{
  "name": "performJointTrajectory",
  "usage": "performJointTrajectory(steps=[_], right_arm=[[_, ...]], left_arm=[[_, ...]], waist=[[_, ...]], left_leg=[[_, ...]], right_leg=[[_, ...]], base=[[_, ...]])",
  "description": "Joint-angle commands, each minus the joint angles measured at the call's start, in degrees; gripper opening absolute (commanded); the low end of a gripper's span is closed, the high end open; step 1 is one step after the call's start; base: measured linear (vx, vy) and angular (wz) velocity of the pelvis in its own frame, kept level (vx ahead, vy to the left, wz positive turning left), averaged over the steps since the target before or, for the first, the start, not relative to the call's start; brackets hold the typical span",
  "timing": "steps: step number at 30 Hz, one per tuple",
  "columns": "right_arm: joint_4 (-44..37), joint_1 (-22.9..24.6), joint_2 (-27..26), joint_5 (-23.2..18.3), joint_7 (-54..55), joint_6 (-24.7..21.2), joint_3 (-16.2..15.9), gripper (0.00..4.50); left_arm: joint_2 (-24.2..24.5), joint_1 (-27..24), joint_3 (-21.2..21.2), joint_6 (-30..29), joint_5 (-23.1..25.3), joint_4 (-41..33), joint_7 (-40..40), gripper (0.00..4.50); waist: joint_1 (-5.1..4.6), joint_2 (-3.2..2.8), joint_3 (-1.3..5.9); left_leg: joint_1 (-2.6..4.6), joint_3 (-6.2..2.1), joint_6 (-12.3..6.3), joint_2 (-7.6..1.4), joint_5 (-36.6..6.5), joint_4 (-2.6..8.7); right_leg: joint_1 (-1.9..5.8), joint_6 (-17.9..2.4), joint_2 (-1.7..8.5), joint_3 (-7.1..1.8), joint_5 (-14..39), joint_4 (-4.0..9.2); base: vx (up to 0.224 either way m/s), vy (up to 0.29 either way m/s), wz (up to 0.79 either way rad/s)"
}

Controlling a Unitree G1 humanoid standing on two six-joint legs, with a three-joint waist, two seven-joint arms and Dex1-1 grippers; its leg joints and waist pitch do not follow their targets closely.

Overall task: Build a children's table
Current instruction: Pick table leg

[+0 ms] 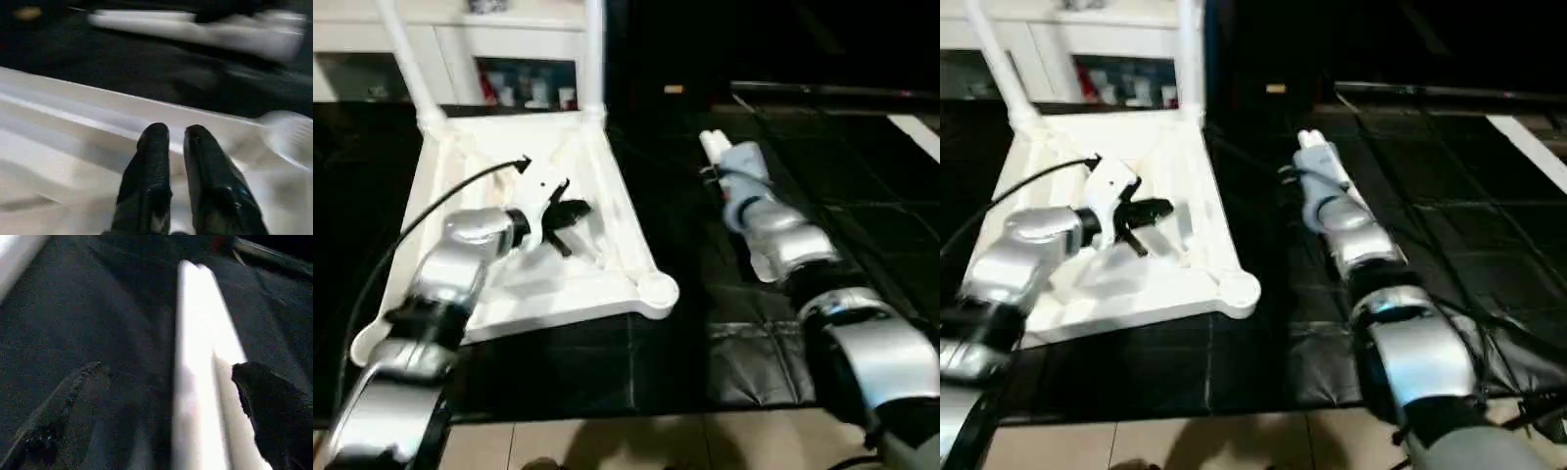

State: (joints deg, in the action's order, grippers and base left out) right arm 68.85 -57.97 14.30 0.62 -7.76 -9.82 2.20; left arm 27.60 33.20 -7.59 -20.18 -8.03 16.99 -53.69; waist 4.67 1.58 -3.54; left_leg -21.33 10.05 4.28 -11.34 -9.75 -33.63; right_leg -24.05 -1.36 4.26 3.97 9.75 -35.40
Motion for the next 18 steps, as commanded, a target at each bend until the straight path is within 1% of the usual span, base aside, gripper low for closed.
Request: performJointTrajectory(steps=[1,2,3,4,5,8,9,10,11,12,13,14,15,18], right_arm=[[1.6,-1.3,1.0,-0.6,1.2,-1.4,1.4,4.5],[1.6,-1.3,1.0,-0.6,1.2,-1.4,1.4,4.5],[2.8,-1.7,1.5,-0.4,0.6,-2.4,1.5,4.5],[3.6,-1.9,1.8,-0.4,0.2,-3.5,1.8,4.5],[3.7,-1.9,1.8,-0.5,0.2,-3.6,1.9,4.5],[5.2,-2.0,1.4,-1.5,-4.8,-4.6,2.6,4.5],[5.4,-2.0,1.3,-1.8,-5.5,-4.9,2.8,4.5],[5.5,-2.0,1.2,-1.7,-6.0,-5.0,2.7,4.5],[5.8,-2.0,1.2,-1.4,-6.1,-5.3,2.4,4.5],[6.0,-1.9,1.2,-1.1,-5.6,-5.6,2.2,4.5],[6.5,-1.7,1.5,-0.3,-2.8,-6.1,2.0,4.5],[6.5,-1.7,1.5,-0.3,-2.8,-6.1,2.0,4.5],[6.7,-1.7,1.6,-0.2,-1.5,-6.4,2.2,4.5],[7.1,-1.5,2.0,-0.2,0.1,-6.9,2.9,4.5]], left_arm=[[1.9,-1.6,-1.5,-3.3,-2.5,-6.7,-4.6,0.91],[1.9,-1.6,-1.5,-3.3,-2.5,-6.7,-4.6,0.91],[2.9,-2.7,-1.8,-6.1,-3.6,-10.0,-5.9,1.0],[3.5,-3.2,-2.2,-7.4,-4.2,-11.6,-6.9,1.11],[3.6,-3.2,-2.3,-7.5,-4.3,-11.8,-6.9,1.27],[3.9,-3.4,-2.5,-8.6,-3.8,-12.9,-6.6,1.32],[3.9,-3.4,-2.5,-8.8,-3.8,-13.1,-6.5,1.57],[3.9,-3.4,-2.5,-8.8,-3.7,-13.1,-6.3,1.69],[4.1,-3.4,-2.7,-9.1,-3.7,-13.5,-6.3,1.73],[4.1,-3.5,-2.7,-9.3,-3.7,-13.7,-6.2,1.76],[4.3,-3.8,-2.8,-10.3,-4.0,-14.9,-6.2,1.83],[4.3,-3.8,-2.8,-10.3,-4.0,-14.9,-6.2,1.83],[4.3,-3.9,-2.8,-10.7,-4.2,-15.3,-6.2,2.05],[4.4,-4.3,-2.9,-11.5,-4.3,-16.1,-6.1,2.17]], waist=[[0.04,-0.58,4.35],[-0.08,-0.64,4.24],[-0.03,-0.67,4.25],[-0.09,-0.64,4.13],[-0.04,-0.68,4.12],[0.03,-0.63,4.0],[0.05,-0.6,4.06],[0.08,-0.75,4.03],[0.1,-0.66,4.03],[0.11,-0.67,4.09],[0.08,-0.46,4.08],[0.13,-0.55,4.17],[0.07,-0.56,4.12],[0.06,-0.52,4.13]], left_leg=[[0.92,0.08,1.39,-1.43,-11.5,3.39],[0.9,0.13,1.45,-1.35,-11.8,3.43],[0.96,0.12,1.63,-1.32,-11.8,3.39],[0.85,0.11,1.61,-1.31,-12.5,3.46],[0.91,0.07,1.82,-1.26,-13.3,3.44],[0.76,0.03,1.92,-1.28,-14.6,3.38],[0.72,0.0,1.87,-1.27,-14.5,3.35],[0.66,-0.04,1.91,-1.27,-14.4,3.35],[0.72,-0.04,2.02,-1.31,-14.3,3.35],[0.75,-0.06,2.22,-1.29,-14.1,3.33],[0.68,-0.05,2.22,-1.27,-13.9,3.34],[0.77,-0.07,2.44,-1.29,-13.3,3.3],[0.72,-0.01,2.43,-1.16,-13.3,3.27],[0.73,-0.04,2.47,-1.17,-13.4,3.28]], right_leg=[[3.39,-12.5,3.42,-2.62,7.9,3.06],[3.32,-12.5,3.16,-2.6,7.9,3.11],[3.34,-12.5,3.17,-2.61,7.8,3.03],[3.31,-12.4,3.14,-2.61,8.3,3.12],[3.32,-12.2,3.14,-2.6,9.7,3.18],[3.34,-11.4,3.23,-2.69,12.0,3.41],[3.41,-11.3,3.23,-2.67,12.2,3.39],[3.34,-11.2,3.23,-2.67,12.6,3.41],[3.26,-11.2,3.23,-2.68,12.9,3.45],[3.25,-11.4,3.22,-2.66,12.6,3.37],[3.31,-11.4,3.22,-2.65,12.6,3.36],[3.26,-11.5,3.25,-2.66,11.9,3.21],[3.24,-11.4,3.15,-2.67,12.0,3.28],[3.22,-11.0,3.16,-2.64,12.3,3.29]], base=[[0.0,0.0,0.0],[0.0,0.0,0.0],[0.0,0.0,0.0],[0.0,0.0,0.0],[0.0,0.0,0.0],[0.0,0.0,0.0],[0.0,0.0,0.0],[0.0,0.0,0.0],[0.0,0.0,0.0],[0.0,0.0,0.0],[0.0,0.0,0.0],[0.0,0.0,0.0],[0.0,0.0,0.0],[0.0,0.0,0.0]])
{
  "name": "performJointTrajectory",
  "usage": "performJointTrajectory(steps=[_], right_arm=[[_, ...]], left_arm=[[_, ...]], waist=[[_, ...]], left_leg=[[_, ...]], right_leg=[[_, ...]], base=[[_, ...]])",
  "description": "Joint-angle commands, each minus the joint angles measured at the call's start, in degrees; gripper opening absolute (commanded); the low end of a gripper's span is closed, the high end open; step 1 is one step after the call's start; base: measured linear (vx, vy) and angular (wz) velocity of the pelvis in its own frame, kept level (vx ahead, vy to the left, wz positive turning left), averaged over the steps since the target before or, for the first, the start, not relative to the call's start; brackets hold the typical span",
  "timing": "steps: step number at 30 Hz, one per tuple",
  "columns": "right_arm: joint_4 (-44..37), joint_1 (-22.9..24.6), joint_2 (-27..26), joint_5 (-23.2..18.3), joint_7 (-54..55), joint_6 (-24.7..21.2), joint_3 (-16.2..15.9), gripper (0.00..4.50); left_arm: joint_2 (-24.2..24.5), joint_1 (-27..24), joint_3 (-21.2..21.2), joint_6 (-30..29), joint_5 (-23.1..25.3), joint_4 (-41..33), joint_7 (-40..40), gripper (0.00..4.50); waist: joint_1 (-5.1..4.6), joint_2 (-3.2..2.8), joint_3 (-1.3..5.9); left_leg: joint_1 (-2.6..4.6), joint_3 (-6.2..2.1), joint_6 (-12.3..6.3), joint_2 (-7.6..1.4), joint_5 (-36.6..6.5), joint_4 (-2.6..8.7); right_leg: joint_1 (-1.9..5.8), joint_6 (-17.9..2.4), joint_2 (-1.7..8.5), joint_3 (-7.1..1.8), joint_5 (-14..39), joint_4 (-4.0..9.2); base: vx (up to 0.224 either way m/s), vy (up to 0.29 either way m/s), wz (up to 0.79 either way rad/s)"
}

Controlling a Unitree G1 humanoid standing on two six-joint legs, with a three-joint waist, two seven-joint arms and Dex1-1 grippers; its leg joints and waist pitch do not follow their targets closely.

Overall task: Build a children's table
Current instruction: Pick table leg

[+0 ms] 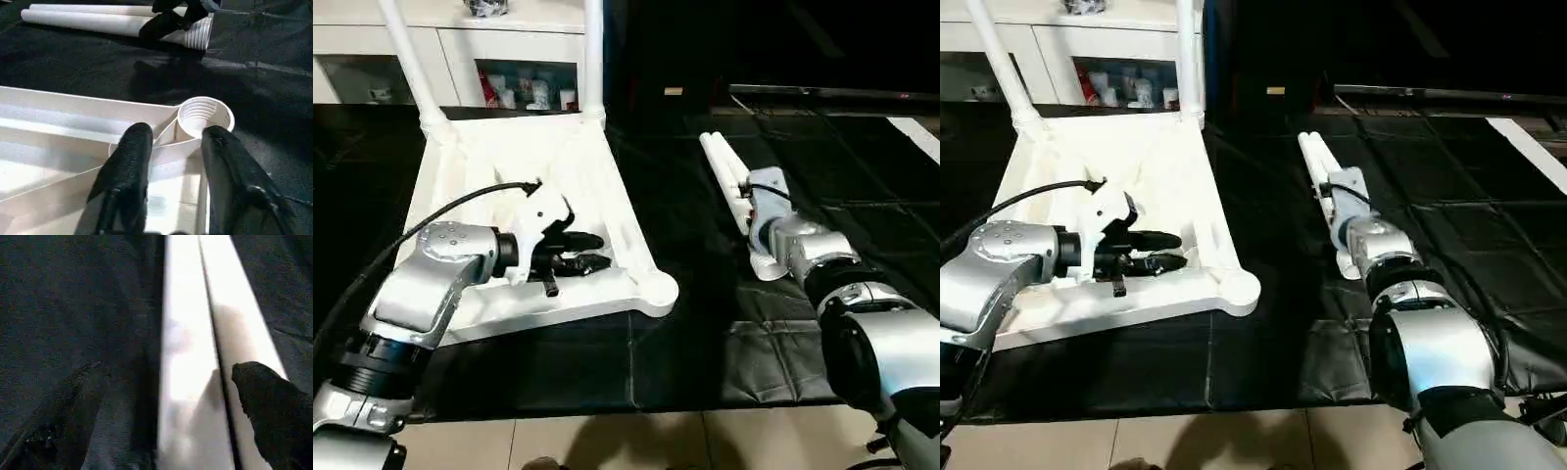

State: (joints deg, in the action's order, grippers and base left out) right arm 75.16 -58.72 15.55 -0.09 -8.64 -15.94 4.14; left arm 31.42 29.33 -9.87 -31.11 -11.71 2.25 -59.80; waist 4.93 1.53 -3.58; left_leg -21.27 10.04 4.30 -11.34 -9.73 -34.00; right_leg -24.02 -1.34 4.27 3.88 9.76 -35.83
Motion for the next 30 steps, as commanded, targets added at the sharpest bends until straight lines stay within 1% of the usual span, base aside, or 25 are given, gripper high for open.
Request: performJointTrajectory(steps=[1,3,5,7,9,10,11,13,14,15,16,17,19,20,22,25,27,28,29,30], right_arm=[[0.9,-0.6,0.9,0.6,0.9,-1.0,0.9,4.5],[1.0,-0.5,0.9,0.8,0.3,-1.4,0.8,4.5],[1.2,-0.3,0.8,0.4,-0.7,-1.8,1.1,4.5],[1.5,0.1,0.5,-0.1,-3.4,-3.1,1.2,4.2],[1.5,0.3,0.3,-0.1,-4.3,-4.3,1.0,4.13],[1.6,0.4,0.2,-0.3,-4.6,-4.8,1.0,4.01],[1.6,0.4,0.2,-0.3,-4.6,-4.8,1.0,3.85],[1.7,0.5,0.1,-0.8,-4.7,-5.4,1.6,3.68],[1.8,0.5,0.0,-1.2,-5.0,-5.9,2.0,3.64],[1.8,0.4,-0.1,-1.6,-5.5,-6.7,2.4,3.54],[1.8,0.4,-0.1,-1.6,-5.5,-6.7,2.4,3.4],[1.9,0.3,-0.2,-1.2,-7.7,-8.2,2.1,3.29],[2.0,0.4,-0.1,-0.4,-9.2,-9.0,1.3,3.19],[2.1,0.6,-0.1,0.0,-9.7,-9.3,0.8,3.1],[2.1,1.0,0.1,0.8,-10.0,-9.2,0.0,2.88],[1.9,1.3,0.1,0.8,-10.2,-8.2,0.3,2.67],[1.9,1.4,0.2,1.7,-10.7,-8.7,-0.5,2.46],[1.8,1.5,0.2,1.8,-10.8,-8.9,-0.5,2.39],[1.8,1.6,0.2,2.5,-11.3,-9.1,-1.2,2.36],[1.7,1.8,0.1,3.4,-12.1,-8.9,-2.2,2.28]], left_arm=[[0.7,-0.6,-0.7,-0.8,-0.6,-1.6,0.0,2.27],[0.8,-0.7,-0.8,-0.9,-0.5,-1.8,0.0,2.5],[0.9,-0.7,-0.9,-1.2,-0.6,-1.9,-0.1,2.61],[1.0,-0.8,-1.0,-1.6,-0.6,-2.3,-0.2,2.71],[1.0,-0.8,-1.1,-1.8,-0.5,-2.5,-0.2,2.96],[0.9,-0.7,-1.1,-1.9,-0.5,-2.5,-0.2,3.02],[0.9,-0.7,-1.1,-1.9,-0.5,-2.5,-0.2,3.06],[0.7,-0.6,-1.1,-2.1,-0.6,-2.6,-0.1,3.21],[0.6,-0.4,-1.2,-2.1,-0.6,-2.6,-0.1,3.3],[0.6,-0.4,-1.3,-2.2,-0.6,-2.6,-0.2,3.38],[0.6,-0.4,-1.3,-2.2,-0.6,-2.6,-0.2,3.44],[0.8,-0.3,-1.5,-2.5,-0.7,-2.7,-0.7,3.52],[1.0,-0.3,-1.7,-2.8,-0.8,-2.8,-1.1,3.73],[1.1,-0.3,-1.9,-3.1,-0.9,-3.0,-1.3,3.8],[1.1,-0.4,-2.0,-3.5,-1.1,-3.2,-1.6,3.93],[1.0,-0.4,-2.1,-3.6,-1.0,-3.1,-1.4,4.22],[0.9,-0.3,-2.2,-3.6,-0.9,-3.0,-1.2,4.29],[0.8,-0.3,-2.2,-3.6,-0.8,-3.0,-1.2,4.43],[0.8,-0.2,-2.3,-3.6,-0.8,-2.9,-1.1,4.48],[0.8,-0.1,-2.4,-3.7,-0.9,-2.9,-1.0,4.5]], waist=[[-0.22,-0.54,4.16],[-0.24,-0.49,4.18],[-0.23,-0.53,4.17],[-0.25,-0.53,4.18],[-0.17,-0.54,4.21],[-0.14,-0.65,4.18],[-0.14,-0.62,4.18],[-0.07,-0.62,4.12],[-0.09,-0.78,4.06],[-0.11,-0.72,4.06],[-0.12,-0.79,3.97],[-0.12,-0.79,3.98],[-0.04,-0.89,3.94],[-0.01,-0.84,3.95],[0.02,-0.79,3.94],[-0.05,-0.85,3.92],[-0.07,-0.81,3.94],[-0.05,-0.81,3.95],[-0.01,-0.99,3.96],[-0.04,-0.97,3.96]], left_leg=[[0.64,-0.03,2.52,-1.14,-13.6,3.65],[0.6,0.01,2.44,-1.09,-13.7,3.6],[0.63,0.0,2.42,-1.1,-13.9,3.62],[0.54,-0.05,2.16,-1.15,-14.0,3.62],[0.52,-0.03,2.03,-1.18,-13.5,3.59],[0.58,-0.01,2.05,-1.21,-13.5,3.58],[0.53,-0.01,2.06,-1.18,-13.3,3.57],[0.64,-0.05,2.31,-1.21,-14.2,3.62],[0.68,-0.09,2.48,-1.2,-14.8,3.65],[0.7,-0.09,2.53,-1.19,-15.1,3.64],[0.76,-0.14,2.65,-1.22,-15.9,3.71],[0.81,-0.16,2.7,-1.24,-16.3,3.7],[0.77,-0.21,2.77,-1.3,-16.7,3.77],[0.79,-0.22,2.73,-1.3,-16.9,3.74],[0.8,-0.24,2.86,-1.32,-17.0,3.75],[0.86,-0.29,3.05,-1.29,-17.3,3.76],[0.82,-0.31,2.99,-1.26,-17.1,3.78],[0.82,-0.31,2.96,-1.29,-17.0,3.78],[0.77,-0.33,2.99,-1.29,-16.7,3.76],[0.79,-0.29,2.98,-1.28,-16.7,3.76]], right_leg=[[3.18,-10.9,3.1,-2.54,12.4,3.72],[3.17,-10.8,3.07,-2.55,12.3,3.76],[3.15,-10.7,3.07,-2.53,12.7,3.8],[3.29,-10.8,3.06,-2.53,12.4,3.74],[3.28,-11.1,3.09,-2.51,12.1,3.71],[3.2,-11.3,3.05,-2.49,11.9,3.73],[3.27,-11.4,3.03,-2.49,11.8,3.68],[3.21,-11.3,3.13,-2.48,13.1,3.83],[3.15,-11.1,3.14,-2.47,13.9,3.9],[3.14,-11.0,3.11,-2.47,14.3,3.96],[3.08,-10.8,3.09,-2.45,15.2,4.07],[3.06,-10.7,3.13,-2.43,15.7,4.09],[3.06,-10.7,3.14,-2.4,16.3,4.11],[3.07,-10.8,3.13,-2.39,16.6,4.13],[3.04,-11.0,3.23,-2.4,16.9,4.14],[2.96,-10.8,3.27,-2.43,17.5,4.26],[3.0,-10.8,3.2,-2.41,17.2,4.21],[3.01,-10.8,3.23,-2.43,17.1,4.2],[3.03,-10.9,3.22,-2.44,16.7,4.13],[3.0,-11.1,3.15,-2.4,16.4,4.15]], base=[[0.0,0.0,0.0],[0.0,0.0,0.0],[0.0,0.0,0.0],[0.0,0.0,0.0],[0.0,0.0,0.0],[0.0,0.0,0.0],[0.0,0.0,0.0],[0.0,0.0,0.0],[0.0,0.0,0.0],[0.0,0.0,0.0],[0.0,0.0,0.0],[0.0,0.0,0.0],[0.0,0.0,0.0],[0.0,0.0,0.0],[0.0,0.0,0.0],[0.0,0.0,0.0],[0.0,0.0,0.0],[0.0,0.0,0.0],[0.0,0.0,0.0],[0.0,0.0,0.0]])
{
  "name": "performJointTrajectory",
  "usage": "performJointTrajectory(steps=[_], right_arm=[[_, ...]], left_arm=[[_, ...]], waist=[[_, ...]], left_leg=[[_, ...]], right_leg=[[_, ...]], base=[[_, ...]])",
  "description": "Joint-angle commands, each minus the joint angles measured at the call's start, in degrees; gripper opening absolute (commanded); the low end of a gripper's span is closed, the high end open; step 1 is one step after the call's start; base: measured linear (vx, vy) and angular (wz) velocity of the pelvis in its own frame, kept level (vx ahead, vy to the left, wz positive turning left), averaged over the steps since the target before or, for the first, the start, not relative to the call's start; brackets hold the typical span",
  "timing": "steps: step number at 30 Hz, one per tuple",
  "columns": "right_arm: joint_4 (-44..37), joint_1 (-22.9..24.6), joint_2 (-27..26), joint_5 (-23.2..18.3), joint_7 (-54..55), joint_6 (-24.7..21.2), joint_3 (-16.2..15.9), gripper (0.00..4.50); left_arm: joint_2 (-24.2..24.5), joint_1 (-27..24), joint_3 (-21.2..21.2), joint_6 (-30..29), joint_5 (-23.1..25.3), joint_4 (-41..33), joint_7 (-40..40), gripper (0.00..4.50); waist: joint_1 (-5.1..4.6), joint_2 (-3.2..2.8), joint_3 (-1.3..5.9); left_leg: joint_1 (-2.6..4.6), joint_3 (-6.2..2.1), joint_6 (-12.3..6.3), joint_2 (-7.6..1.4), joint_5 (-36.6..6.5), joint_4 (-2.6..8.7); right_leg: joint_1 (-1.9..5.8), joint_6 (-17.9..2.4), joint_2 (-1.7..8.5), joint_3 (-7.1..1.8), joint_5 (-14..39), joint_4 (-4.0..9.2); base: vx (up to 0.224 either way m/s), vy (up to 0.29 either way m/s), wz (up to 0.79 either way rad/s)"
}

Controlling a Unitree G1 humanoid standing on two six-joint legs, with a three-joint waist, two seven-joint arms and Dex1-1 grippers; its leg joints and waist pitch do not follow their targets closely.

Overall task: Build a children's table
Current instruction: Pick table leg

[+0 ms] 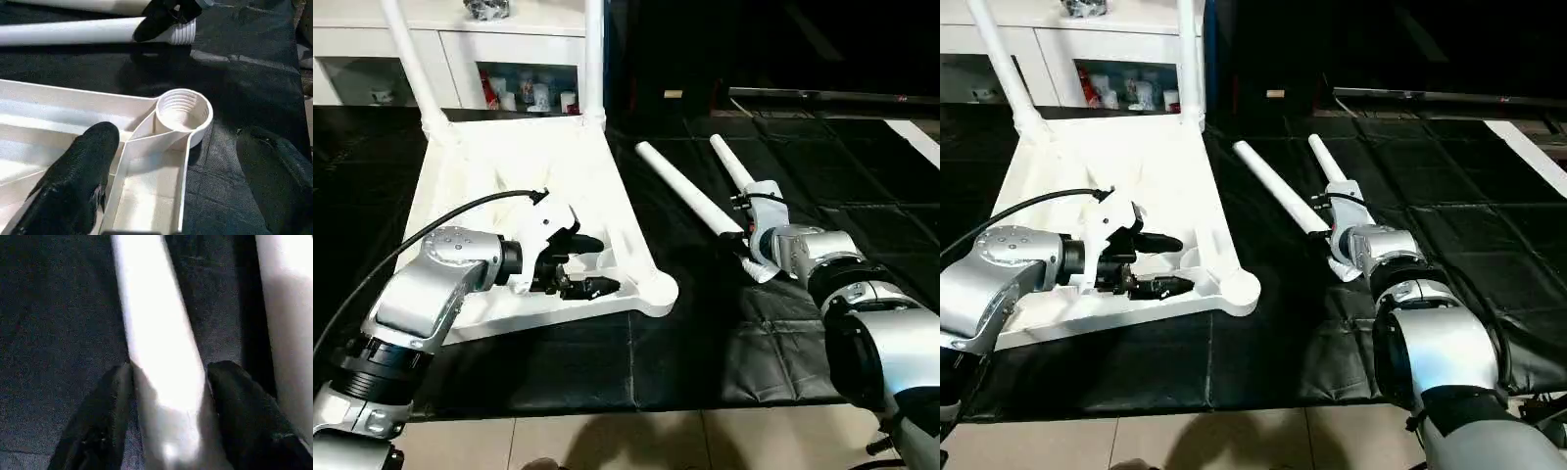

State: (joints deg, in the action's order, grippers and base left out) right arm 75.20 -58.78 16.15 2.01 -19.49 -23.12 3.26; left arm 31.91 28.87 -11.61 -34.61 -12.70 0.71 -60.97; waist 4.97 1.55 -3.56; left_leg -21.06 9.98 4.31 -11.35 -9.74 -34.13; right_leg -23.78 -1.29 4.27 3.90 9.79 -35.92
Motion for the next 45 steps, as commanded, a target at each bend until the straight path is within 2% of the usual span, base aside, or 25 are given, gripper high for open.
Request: performJointTrajectory(steps=[1,2,4,7,8,15,20,22,25,27,28,29,30,33,34,35,37,38,39,40,42,43,45], right_arm=[[1.6,1.9,-0.5,1.4,-1.3,-1.7,-1.4,2.17],[1.5,2.1,-0.7,2.4,-2.0,-1.4,-2.7,2.17],[1.4,2.3,-0.8,2.7,-1.1,-0.7,-2.8,1.96],[1.3,2.4,-1.1,2.9,0.3,0.1,-2.6,1.88],[1.3,2.3,-1.1,3.2,0.2,0.0,-2.8,1.88],[0.9,2.7,-1.6,4.3,-2.4,1.5,-4.0,1.84],[0.5,2.6,-1.3,1.9,-0.5,2.7,-1.1,1.84],[0.1,2.2,-0.5,0.2,-0.2,3.2,0.9,1.84],[-0.5,1.8,0.3,-2.2,-0.1,4.3,3.5,1.84],[-1.3,1.5,0.7,-4.5,-1.2,4.9,5.9,1.84],[-2.1,1.3,0.9,-6.8,-3.2,5.8,8.2,1.84],[-2.6,1.3,0.9,-7.7,-4.0,6.1,9.1,1.84],[-3.5,1.2,1.1,-9.7,-5.6,6.7,10.9,1.84],[-6.9,1.3,1.0,-17.5,-11.4,6.2,17.4,1.84],[-8.0,1.5,0.9,-19.4,-13.4,5.4,18.7,1.84],[-8.3,1.5,0.9,-19.8,-13.8,5.2,19.0,1.84],[-15.5,4.0,-0.6,-24.7,-22.3,2.1,20.1,1.84],[-20.5,6.1,-1.7,-27.7,-27.3,-0.1,20.2,1.84],[-24.0,7.9,-2.5,-29.7,-30.4,-2.0,19.9,1.84],[-26.6,9.3,-3.1,-31.0,-32.3,-3.5,19.6,1.84],[-32.5,12.9,-4.2,-33.3,-36.0,-6.5,17.6,1.84],[-33.6,13.6,-4.4,-33.8,-36.6,-7.0,17.2,1.84],[-41.0,17.6,-5.4,-37.5,-39.8,-11.5,15.0,1.84]], left_arm=[[0.3,0.4,-0.7,-0.2,0.1,-1.4,0.1,4.5],[0.2,0.6,-0.8,-0.4,0.0,-1.3,0.3,4.5],[0.0,0.7,-0.9,-0.5,-0.1,-1.2,0.5,4.5],[-0.2,0.9,-1.1,-0.5,0.0,-1.1,0.5,4.5],[-0.3,0.9,-1.2,-0.5,0.0,-1.1,0.6,4.5],[-0.8,1.0,-1.5,-0.5,0.2,-0.8,1.2,4.5],[-2.0,1.1,-0.4,-0.7,-0.1,-0.1,3.1,4.5],[-3.7,1.7,1.4,-0.5,-0.5,1.2,5.5,4.5],[-5.6,2.5,3.3,-0.1,-0.9,2.7,8.2,4.5],[-7.0,3.2,4.5,0.1,-1.2,3.8,10.2,4.5],[-8.2,3.8,5.4,0.1,-1.5,4.7,11.7,4.5],[-8.8,4.1,5.7,0.2,-1.6,5.2,12.4,4.5],[-9.9,4.7,6.3,0.5,-1.7,6.1,13.8,4.5],[-14.2,7.2,8.5,0.3,-2.3,9.2,19.1,4.5],[-15.5,8.0,9.5,-0.3,-2.9,10.1,20.6,4.5],[-15.9,8.2,9.7,-0.5,-3.0,10.3,21.0,4.5],[-20.2,11.4,13.9,-2.8,-6.5,13.1,25.3,4.5],[-22.6,13.4,16.5,-3.3,-8.6,14.8,27.5,4.5],[-24.2,15.0,18.3,-3.4,-10.3,16.0,28.8,4.5],[-25.4,16.1,19.5,-3.3,-11.6,16.9,29.6,4.5],[-27.6,18.6,22.1,-3.6,-14.6,18.5,31.0,4.5],[-28.0,19.0,22.6,-3.7,-15.0,18.8,31.3,4.5],[-31.0,22.2,26.0,-4.7,-19.3,20.7,33.4,4.5]], waist=[[-0.11,-0.96,3.94],[-0.08,-0.96,3.96],[-0.09,-1.11,3.95],[-0.18,-1.08,3.82],[-0.23,-1.24,3.78],[-0.26,-1.04,3.88],[-0.31,-0.95,3.89],[-0.23,-0.75,3.9],[-0.19,-0.86,4.09],[-0.07,-0.68,4.24],[-0.06,-1.07,4.37],[-0.14,-0.89,4.37],[0.06,-1.1,4.54],[0.14,-0.8,4.61],[0.17,-0.72,4.55],[0.22,-0.68,4.51],[0.5,-0.43,4.44],[0.86,-0.59,4.69],[0.62,-0.36,4.38],[1.15,-0.43,4.55],[1.69,-0.01,4.54],[1.72,-0.01,4.6],[2.3,-0.07,4.45]], left_leg=[[0.55,-0.21,2.94,-1.27,-16.6,3.89],[0.53,-0.25,2.95,-1.31,-16.6,3.89],[0.62,-0.28,3.05,-1.32,-16.9,3.9],[0.81,-0.3,3.27,-1.26,-18.5,3.92],[0.85,-0.37,3.43,-1.29,-19.1,3.98],[0.68,-0.39,3.25,-1.33,-18.5,4.0],[0.81,-0.36,3.07,-1.3,-18.4,3.94],[0.79,-0.34,2.9,-1.28,-18.0,3.94],[0.66,-0.24,2.5,-1.16,-16.9,3.78],[0.46,-0.23,1.97,-1.12,-15.3,3.71],[0.36,-0.22,1.65,-1.09,-13.9,3.61],[0.37,-0.03,1.28,-1.07,-13.9,3.53],[0.15,-0.14,0.54,-1.14,-12.2,3.4],[0.11,0.02,-0.82,-1.09,-11.3,3.21],[0.08,0.14,-1.56,-1.1,-11.2,3.17],[0.03,0.15,-1.81,-1.05,-11.0,3.12],[-0.14,0.3,-3.08,-0.96,-9.8,2.99],[-0.01,0.05,-3.42,-1.3,-9.0,2.95],[-0.25,0.38,-4.18,-0.89,-9.1,2.95],[0.02,0.16,-4.7,-1.23,-9.1,2.88],[-0.14,0.13,-4.79,-1.12,-7.9,2.89],[-0.13,0.06,-4.6,-1.32,-7.9,2.91],[-0.01,0.09,-4.24,-1.23,-8.0,2.94]], right_leg=[[2.78,-11.2,3.18,-2.45,16.3,4.27],[2.83,-11.3,3.18,-2.43,16.0,4.17],[2.79,-11.3,3.24,-2.46,16.3,4.21],[2.63,-10.9,3.27,-2.45,18.4,4.51],[2.58,-10.7,3.25,-2.44,19.0,4.59],[2.71,-10.9,3.22,-2.48,17.3,4.36],[2.69,-10.8,3.31,-2.51,17.8,4.47],[2.72,-10.8,3.25,-2.52,17.5,4.41],[2.89,-11.0,3.16,-2.51,15.3,4.31],[3.11,-11.3,3.2,-2.49,13.5,4.15],[3.19,-11.8,3.15,-2.48,11.4,3.89],[3.15,-11.9,3.02,-2.51,10.7,4.05],[3.42,-12.8,3.18,-2.44,8.2,3.63],[3.63,-13.5,3.04,-2.37,6.5,3.61],[3.65,-13.8,3.02,-2.35,6.5,3.77],[3.74,-13.9,3.0,-2.32,6.5,3.76],[4.0,-14.2,2.72,-2.19,5.5,3.82],[3.83,-14.6,3.15,-2.07,5.5,3.66],[3.98,-14.3,2.64,-2.05,5.7,4.09],[4.01,-14.1,3.05,-2.08,5.8,4.11],[4.03,-13.6,3.26,-1.86,8.1,4.41],[3.94,-13.7,3.4,-1.9,8.6,4.25],[3.85,-12.7,3.33,-1.9,10.7,4.61]], base=[[0.0,0.0,0.0],[0.0,0.0,0.0],[0.0,0.0,0.0],[0.0,0.0,0.0],[0.0,0.0,0.0],[0.0,0.0,0.0],[0.0,0.0,0.0],[0.0,0.0,0.0],[0.0,0.0,0.0],[0.0,0.0,0.0],[0.0,0.0,0.0],[0.0,0.0,0.0],[0.0,0.0,0.0],[0.0,0.0,0.0],[0.0,0.0,0.0],[0.0,0.0,0.0],[0.0,0.0,0.0],[0.0,0.0,0.0],[0.0,0.0,0.0],[0.0,0.0,0.0],[0.0,0.0,0.0],[0.0,0.0,0.0],[0.0,0.0,0.0]])
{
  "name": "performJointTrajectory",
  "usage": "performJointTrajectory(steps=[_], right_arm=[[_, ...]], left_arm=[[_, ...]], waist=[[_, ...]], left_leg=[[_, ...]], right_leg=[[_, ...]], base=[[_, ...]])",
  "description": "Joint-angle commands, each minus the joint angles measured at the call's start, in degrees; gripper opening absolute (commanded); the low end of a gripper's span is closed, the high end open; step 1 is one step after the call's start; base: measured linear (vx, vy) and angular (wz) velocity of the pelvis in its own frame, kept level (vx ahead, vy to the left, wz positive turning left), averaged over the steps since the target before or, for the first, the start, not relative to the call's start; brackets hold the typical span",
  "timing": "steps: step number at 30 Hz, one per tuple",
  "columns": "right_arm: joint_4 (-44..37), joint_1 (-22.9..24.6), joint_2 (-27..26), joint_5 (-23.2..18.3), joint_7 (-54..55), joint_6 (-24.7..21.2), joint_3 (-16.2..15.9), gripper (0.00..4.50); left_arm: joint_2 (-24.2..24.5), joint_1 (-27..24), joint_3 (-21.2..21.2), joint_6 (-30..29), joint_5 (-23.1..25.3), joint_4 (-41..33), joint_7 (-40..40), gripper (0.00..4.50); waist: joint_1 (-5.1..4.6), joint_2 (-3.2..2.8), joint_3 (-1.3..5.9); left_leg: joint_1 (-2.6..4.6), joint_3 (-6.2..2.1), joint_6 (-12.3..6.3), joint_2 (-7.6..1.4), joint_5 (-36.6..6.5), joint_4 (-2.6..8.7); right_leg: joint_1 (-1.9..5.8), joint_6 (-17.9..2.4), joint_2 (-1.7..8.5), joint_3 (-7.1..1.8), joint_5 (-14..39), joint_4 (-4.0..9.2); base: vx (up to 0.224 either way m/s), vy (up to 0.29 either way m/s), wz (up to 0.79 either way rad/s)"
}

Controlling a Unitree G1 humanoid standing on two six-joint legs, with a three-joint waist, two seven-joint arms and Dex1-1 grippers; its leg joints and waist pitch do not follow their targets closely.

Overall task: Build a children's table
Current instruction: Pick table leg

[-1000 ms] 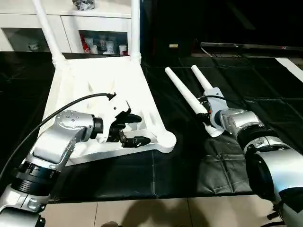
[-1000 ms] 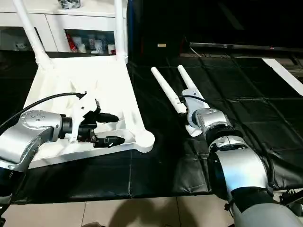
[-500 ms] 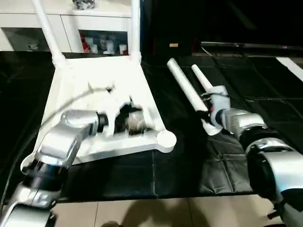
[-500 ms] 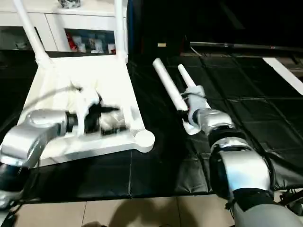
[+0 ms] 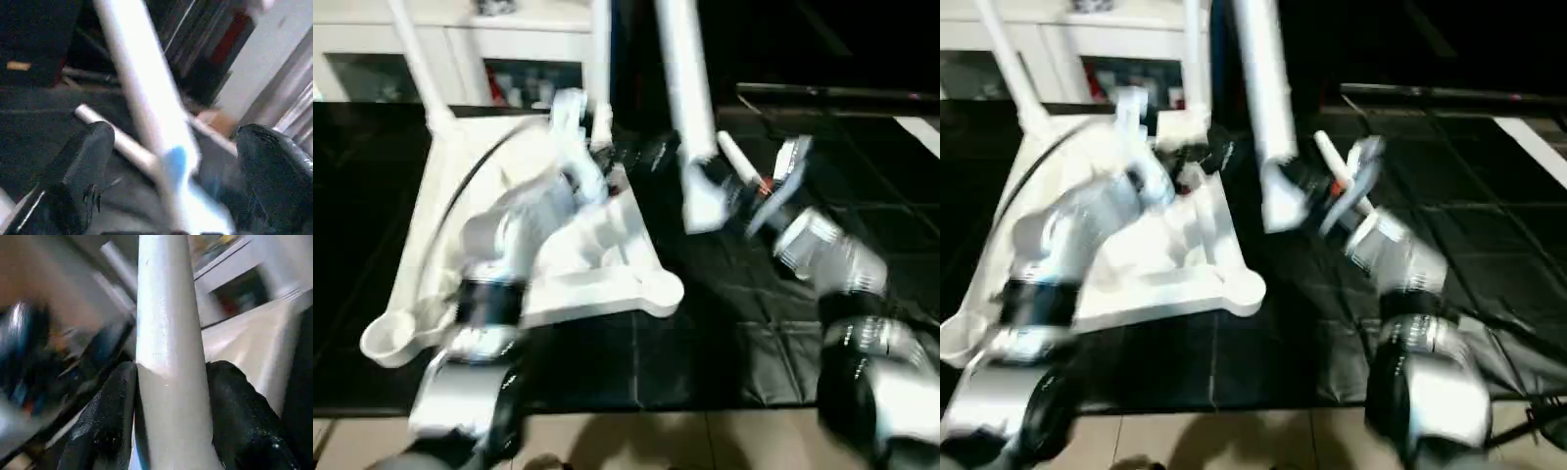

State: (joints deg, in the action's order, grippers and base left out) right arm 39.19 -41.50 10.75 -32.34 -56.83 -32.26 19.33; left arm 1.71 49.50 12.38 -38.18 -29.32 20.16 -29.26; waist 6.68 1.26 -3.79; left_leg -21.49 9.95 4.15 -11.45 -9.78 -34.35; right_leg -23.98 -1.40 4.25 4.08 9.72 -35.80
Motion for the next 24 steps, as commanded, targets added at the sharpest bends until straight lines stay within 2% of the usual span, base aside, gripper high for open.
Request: performJointTrajectory(steps=[1,3,4,6,9,11,12,14,17,19,20,21,24], right_arm=[[-5.4,0.5,0.0,-3.4,-2.6,-2.6,-1.1,1.84],[-8.9,2.1,-0.4,-5.0,-3.4,-4.8,-1.9,1.84],[-10.9,3.1,-0.5,-5.7,-3.8,-5.8,-2.4,1.84],[-14.6,4.7,-0.8,-6.8,-4.4,-8.1,-3.0,1.84],[-17.6,6.3,-0.8,-7.2,-4.2,-9.4,-3.6,1.84],[-18.1,6.6,-0.8,-7.5,-4.0,-9.7,-3.7,1.84],[-18.7,6.8,-0.7,-8.0,-4.0,-10.2,-3.8,1.84],[-19.0,7.0,-0.6,-8.4,-4.0,-10.6,-3.9,1.84],[-20.5,7.6,-0.3,-9.3,-4.2,-11.9,-4.3,1.84],[-21.3,8.0,-0.2,-9.6,-3.9,-12.5,-4.5,1.84],[-21.6,8.3,-0.2,-9.6,-3.7,-12.6,-4.5,1.84],[-21.7,8.3,-0.2,-9.6,-3.6,-12.6,-4.5,1.84],[-22.0,8.5,-0.1,-9.2,-3.1,-12.2,-4.9,1.84]], left_arm=[[-1.0,1.8,2.3,-1.2,-2.9,1.4,1.9,4.5],[-2.3,3.0,4.0,-1.8,-5.2,1.8,2.7,4.5],[-2.9,3.6,5.0,-2.6,-6.7,1.6,2.7,4.5],[-3.7,4.4,6.2,-3.7,-8.4,1.5,2.9,4.5],[-3.8,4.5,5.5,-4.0,-8.5,1.4,3.1,4.5],[-3.9,4.5,5.5,-4.1,-8.5,1.3,3.2,4.33],[-4.0,4.3,5.5,-4.2,-9.2,0.9,2.6,4.23],[-4.1,4.0,5.6,-4.5,-9.9,0.4,1.9,4.16],[-4.1,2.9,5.3,-5.1,-11.8,-1.4,-0.6,4.13],[-4.1,2.1,5.2,-5.9,-12.5,-2.4,-1.0,3.82],[-4.1,1.8,5.0,-6.2,-12.5,-2.8,-0.6,3.77],[-4.1,1.7,4.8,-6.3,-12.4,-2.8,-0.3,3.74],[-4.3,2.1,6.0,-6.4,-13.1,-1.9,1.3,3.63]], waist=[[0.67,0.26,4.72],[0.68,0.34,4.71],[0.87,0.28,4.71],[1.2,0.36,4.63],[1.35,0.38,4.57],[1.49,0.35,4.6],[1.43,0.63,4.6],[1.53,0.41,4.7],[1.51,0.34,4.9],[1.45,0.35,4.93],[1.36,0.76,4.87],[1.47,0.54,4.83],[1.47,0.48,4.7]], left_leg=[[0.42,0.08,-4.07,-1.19,-7.9,3.17],[0.27,-0.07,-3.4,-1.17,-8.3,3.29],[0.51,-0.03,-3.17,-1.23,-8.4,3.27],[0.38,-0.15,-3.12,-1.21,-8.0,3.42],[0.47,-0.26,-2.6,-1.2,-8.3,3.62],[0.45,-0.3,-2.19,-1.22,-8.2,3.68],[0.41,-0.27,-2.16,-1.22,-8.1,3.69],[0.44,-0.32,-2.11,-1.31,-7.4,3.7],[0.2,-0.34,-2.84,-1.43,-4.6,3.53],[0.22,-0.28,-3.15,-1.4,-4.3,3.47],[0.22,-0.2,-3.25,-1.4,-4.4,3.5],[0.23,-0.21,-3.22,-1.39,-4.6,3.47],[0.26,-0.22,-2.59,-1.36,-5.8,3.59]], right_leg=[[4.02,-12.4,3.38,-2.07,11.1,4.57],[3.99,-11.7,3.46,-1.95,13.0,4.65],[3.83,-11.2,3.5,-2.03,13.6,4.79],[3.8,-10.7,3.5,-2.09,13.4,4.89],[3.66,-9.7,3.64,-2.13,14.6,5.15],[3.72,-9.1,3.69,-2.16,14.7,5.15],[3.73,-9.0,3.66,-2.15,14.7,5.19],[3.74,-9.3,3.73,-2.13,13.6,5.0],[3.86,-11.4,3.71,-2.1,7.6,4.34],[3.94,-11.9,3.72,-2.09,6.2,4.23],[3.93,-11.9,3.69,-2.08,6.4,4.33],[3.96,-11.6,3.85,-2.12,7.3,4.38],[3.95,-10.7,3.91,-2.13,9.9,4.72]], base=[[0.0,0.0,0.0],[0.0,0.0,0.0],[0.0,0.0,0.0],[0.0,0.0,0.0],[0.0,0.0,0.0],[0.0,0.0,0.0],[0.0,0.0,0.0],[0.0,0.0,0.0],[0.0,0.0,0.0],[0.0,0.0,0.0],[0.0,0.0,0.0],[0.0,0.0,0.0],[0.0,0.0,0.0]])
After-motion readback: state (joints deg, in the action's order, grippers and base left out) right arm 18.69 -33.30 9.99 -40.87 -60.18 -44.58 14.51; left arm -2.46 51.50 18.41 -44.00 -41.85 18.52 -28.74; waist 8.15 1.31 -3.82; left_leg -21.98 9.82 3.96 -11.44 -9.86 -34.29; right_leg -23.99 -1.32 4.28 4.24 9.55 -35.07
